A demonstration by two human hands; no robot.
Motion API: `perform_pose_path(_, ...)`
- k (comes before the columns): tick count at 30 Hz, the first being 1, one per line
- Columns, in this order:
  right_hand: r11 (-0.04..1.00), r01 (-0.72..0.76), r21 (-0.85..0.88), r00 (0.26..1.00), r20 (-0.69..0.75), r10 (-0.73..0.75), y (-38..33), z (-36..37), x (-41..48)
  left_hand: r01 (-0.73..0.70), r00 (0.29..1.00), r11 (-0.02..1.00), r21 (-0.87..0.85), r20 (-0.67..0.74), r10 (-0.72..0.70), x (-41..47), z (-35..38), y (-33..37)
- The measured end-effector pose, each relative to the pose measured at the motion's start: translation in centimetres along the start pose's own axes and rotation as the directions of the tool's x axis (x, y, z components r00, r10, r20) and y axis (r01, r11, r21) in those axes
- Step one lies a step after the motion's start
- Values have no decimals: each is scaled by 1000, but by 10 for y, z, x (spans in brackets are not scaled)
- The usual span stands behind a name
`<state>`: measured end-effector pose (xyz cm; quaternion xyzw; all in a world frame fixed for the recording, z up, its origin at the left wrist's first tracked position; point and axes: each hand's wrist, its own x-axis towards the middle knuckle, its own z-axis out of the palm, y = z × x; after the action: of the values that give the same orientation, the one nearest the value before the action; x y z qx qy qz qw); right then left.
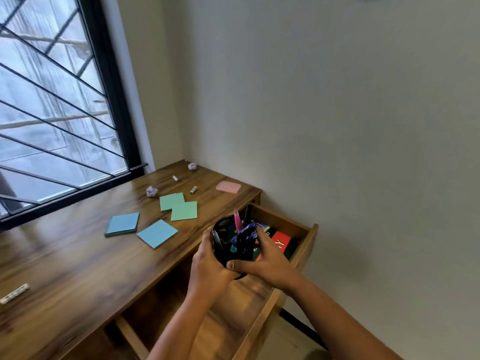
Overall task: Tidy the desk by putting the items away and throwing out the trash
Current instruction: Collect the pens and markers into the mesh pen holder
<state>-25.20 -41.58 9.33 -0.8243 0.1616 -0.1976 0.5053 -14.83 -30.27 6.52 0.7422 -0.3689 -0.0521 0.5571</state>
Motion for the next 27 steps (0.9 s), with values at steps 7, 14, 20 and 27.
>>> perform_pose_path(7,998,58,32,997,-56,-56,30,12,66,64,991,993,95,-125,-52,50,15,-30)
perform_pose_path(14,996,84,-26,995,-44,-85,52,-8,138,31,998,999,8,-63,-31,113,29,-41)
perform_pose_path(20,999,40,33,999,-9,-39,56,-20,197,110,994,994,-4,-14,-110,161,19,-49)
perform_pose_path(27,997,66,39,997,42,-68,63,-9,297,213,971,972,100,-131,-199,240,14,-73)
